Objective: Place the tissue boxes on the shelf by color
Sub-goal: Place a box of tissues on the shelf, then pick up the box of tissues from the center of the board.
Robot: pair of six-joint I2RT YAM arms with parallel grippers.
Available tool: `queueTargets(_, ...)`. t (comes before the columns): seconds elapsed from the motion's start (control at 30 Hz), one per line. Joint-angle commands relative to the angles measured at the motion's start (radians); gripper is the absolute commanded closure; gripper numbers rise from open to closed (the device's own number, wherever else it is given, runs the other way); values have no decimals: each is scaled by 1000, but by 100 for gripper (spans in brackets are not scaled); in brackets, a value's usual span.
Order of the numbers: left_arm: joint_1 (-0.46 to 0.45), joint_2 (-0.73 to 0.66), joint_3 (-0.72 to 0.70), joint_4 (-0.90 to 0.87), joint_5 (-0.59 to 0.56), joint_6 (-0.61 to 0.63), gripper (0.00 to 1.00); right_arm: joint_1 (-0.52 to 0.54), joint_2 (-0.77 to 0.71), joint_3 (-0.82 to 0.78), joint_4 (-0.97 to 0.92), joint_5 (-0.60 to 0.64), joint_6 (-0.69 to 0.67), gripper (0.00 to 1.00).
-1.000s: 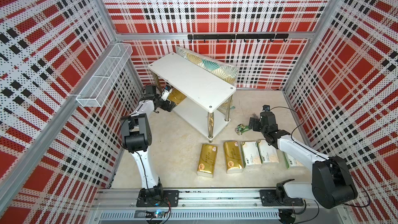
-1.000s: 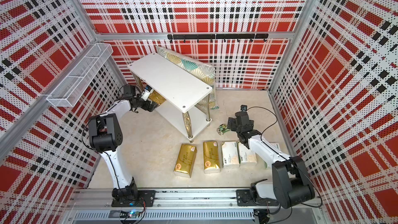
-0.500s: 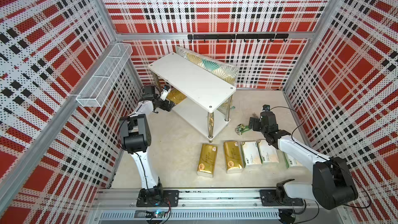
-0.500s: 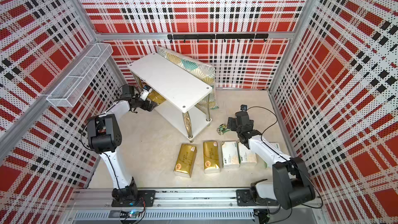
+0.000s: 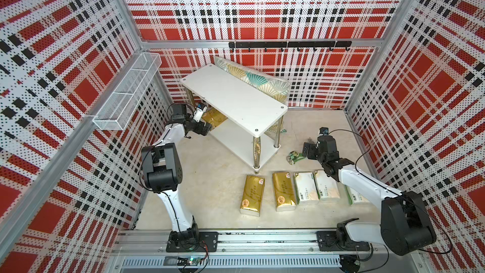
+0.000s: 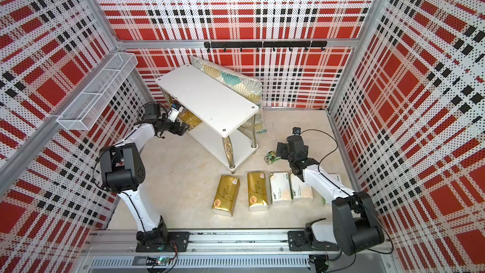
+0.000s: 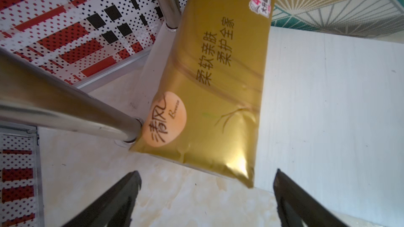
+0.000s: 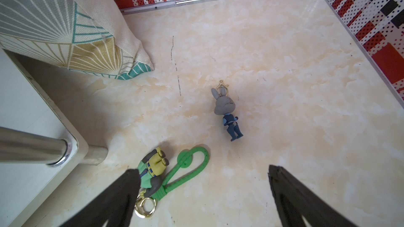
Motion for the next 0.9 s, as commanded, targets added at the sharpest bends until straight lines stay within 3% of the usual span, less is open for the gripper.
queueTargets(0.0, 8, -62, -26, -11, -1, -18, 1, 9, -30, -16, 25, -13, -10, 0)
queueTargets(0.3, 6, -160, -105, 13, -48, -143, 1, 12, -36, -13, 8, 3, 1, 0)
queueTargets(0.73, -18, -447, -402, 119, -199, -371, 1, 34, -38, -3, 23, 19, 17, 0)
queueTargets(0.87, -37, -528, -500, 146, -241, -495, 1, 44, -29, 0, 28, 36, 23, 0)
